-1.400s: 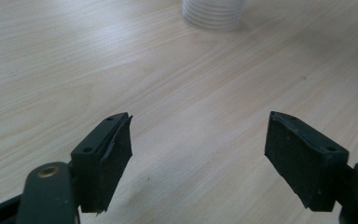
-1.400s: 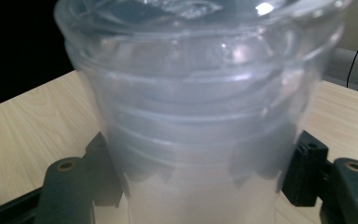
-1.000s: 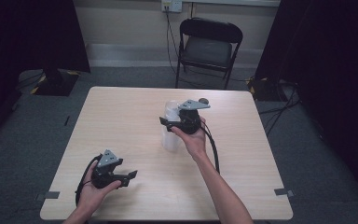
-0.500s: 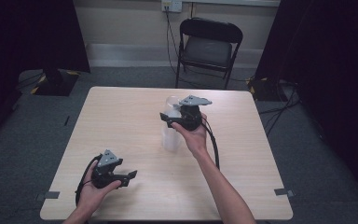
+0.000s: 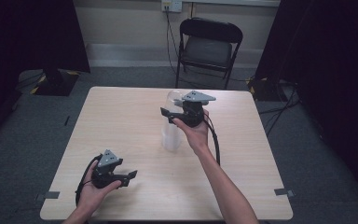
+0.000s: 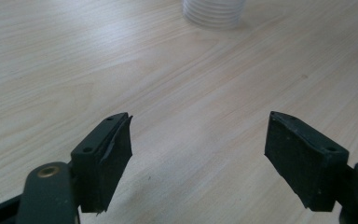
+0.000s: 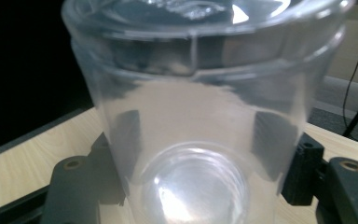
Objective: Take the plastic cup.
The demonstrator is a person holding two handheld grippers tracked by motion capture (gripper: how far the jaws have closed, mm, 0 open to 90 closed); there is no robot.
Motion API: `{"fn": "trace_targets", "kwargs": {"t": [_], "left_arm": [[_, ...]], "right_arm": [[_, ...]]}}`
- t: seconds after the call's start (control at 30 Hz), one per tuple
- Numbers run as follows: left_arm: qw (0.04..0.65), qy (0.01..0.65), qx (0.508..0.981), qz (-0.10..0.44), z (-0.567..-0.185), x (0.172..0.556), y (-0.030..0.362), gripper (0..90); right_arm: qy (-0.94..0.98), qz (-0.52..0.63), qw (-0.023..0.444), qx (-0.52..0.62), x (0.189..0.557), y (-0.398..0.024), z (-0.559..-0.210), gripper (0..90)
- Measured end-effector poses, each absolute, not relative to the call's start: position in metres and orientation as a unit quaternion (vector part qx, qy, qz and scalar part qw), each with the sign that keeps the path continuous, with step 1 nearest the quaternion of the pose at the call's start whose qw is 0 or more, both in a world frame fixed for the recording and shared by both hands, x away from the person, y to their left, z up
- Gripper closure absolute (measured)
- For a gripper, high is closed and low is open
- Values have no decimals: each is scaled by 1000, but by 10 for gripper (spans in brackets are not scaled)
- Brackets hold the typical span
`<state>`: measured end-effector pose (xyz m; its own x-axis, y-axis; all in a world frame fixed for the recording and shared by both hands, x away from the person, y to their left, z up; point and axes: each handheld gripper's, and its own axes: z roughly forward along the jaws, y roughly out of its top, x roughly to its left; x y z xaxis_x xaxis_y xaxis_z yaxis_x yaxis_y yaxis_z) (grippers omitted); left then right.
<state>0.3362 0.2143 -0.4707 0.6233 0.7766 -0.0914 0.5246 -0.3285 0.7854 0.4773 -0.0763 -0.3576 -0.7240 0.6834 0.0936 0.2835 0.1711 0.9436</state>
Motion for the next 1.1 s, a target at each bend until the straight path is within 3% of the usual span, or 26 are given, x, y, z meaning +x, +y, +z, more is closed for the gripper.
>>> {"fn": "trace_targets", "kwargs": {"t": [0.6, 0.7, 1.1], "left_arm": [[419, 396, 800, 165, -469, 337, 211, 204], [430, 391, 797, 164, -468, 337, 210, 161], [471, 372, 784, 160, -462, 333, 207, 162]], "right_arm": [[726, 586, 172, 316, 468, -85, -334, 328], [718, 594, 172, 318, 462, -88, -328, 333], [716, 587, 169, 337, 448, -108, -317, 342]]}}
